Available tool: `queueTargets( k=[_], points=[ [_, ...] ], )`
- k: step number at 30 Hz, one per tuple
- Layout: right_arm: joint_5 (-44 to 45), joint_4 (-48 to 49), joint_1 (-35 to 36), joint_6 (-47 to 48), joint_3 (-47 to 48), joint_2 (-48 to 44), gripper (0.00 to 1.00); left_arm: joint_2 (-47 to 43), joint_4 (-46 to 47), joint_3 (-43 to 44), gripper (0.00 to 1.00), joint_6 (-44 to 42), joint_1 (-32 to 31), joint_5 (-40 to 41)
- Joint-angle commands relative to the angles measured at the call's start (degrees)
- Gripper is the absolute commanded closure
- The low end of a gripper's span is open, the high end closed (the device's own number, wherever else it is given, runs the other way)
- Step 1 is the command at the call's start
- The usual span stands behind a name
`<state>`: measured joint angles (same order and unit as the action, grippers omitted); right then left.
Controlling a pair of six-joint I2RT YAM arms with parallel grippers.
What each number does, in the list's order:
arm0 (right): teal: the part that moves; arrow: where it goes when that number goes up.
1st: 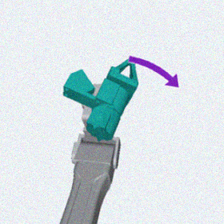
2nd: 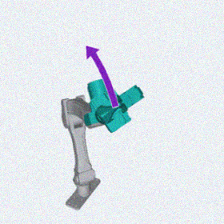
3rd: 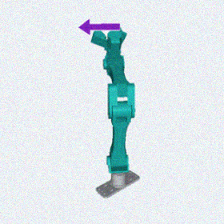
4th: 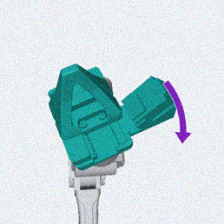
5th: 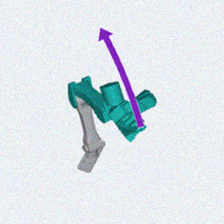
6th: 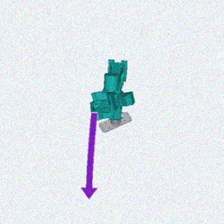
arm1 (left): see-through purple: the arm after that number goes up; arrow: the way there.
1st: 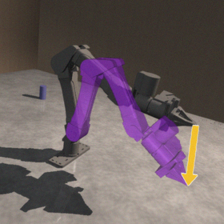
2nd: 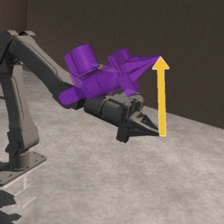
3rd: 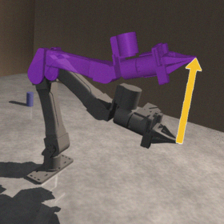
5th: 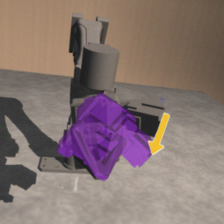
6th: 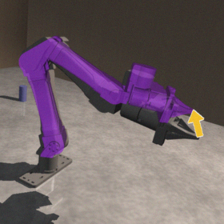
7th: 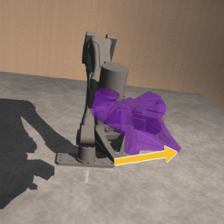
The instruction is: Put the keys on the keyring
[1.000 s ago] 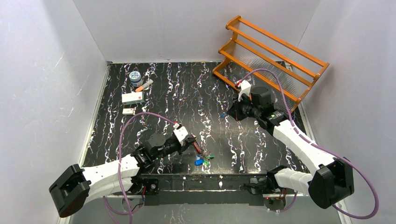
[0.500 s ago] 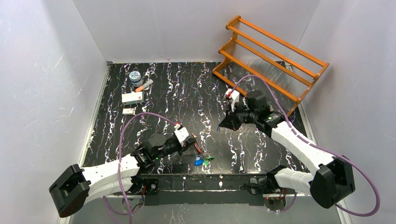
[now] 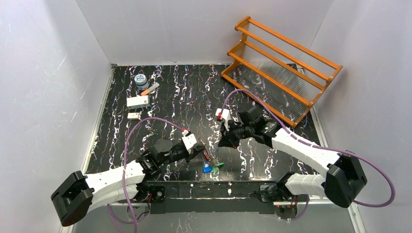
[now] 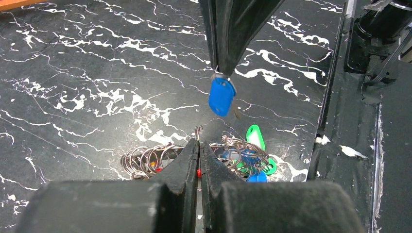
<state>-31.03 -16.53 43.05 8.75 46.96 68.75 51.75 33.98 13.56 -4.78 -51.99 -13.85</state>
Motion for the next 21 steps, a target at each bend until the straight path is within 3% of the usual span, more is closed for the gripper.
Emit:
queueTargets(
  k=[1, 21],
  points=[
    [0.9, 1.1, 2.0, 2.5, 1.8, 2.2, 0.99, -0.7, 1.5, 2.3, 1.00, -1.4, -0.3, -2.3],
    [-2.3, 5.7, 5.2, 2.9, 4.8, 6.6, 0.99, 0.1, 1.5, 3.0, 1.00, -2.0, -0.2, -3.1]
  ],
)
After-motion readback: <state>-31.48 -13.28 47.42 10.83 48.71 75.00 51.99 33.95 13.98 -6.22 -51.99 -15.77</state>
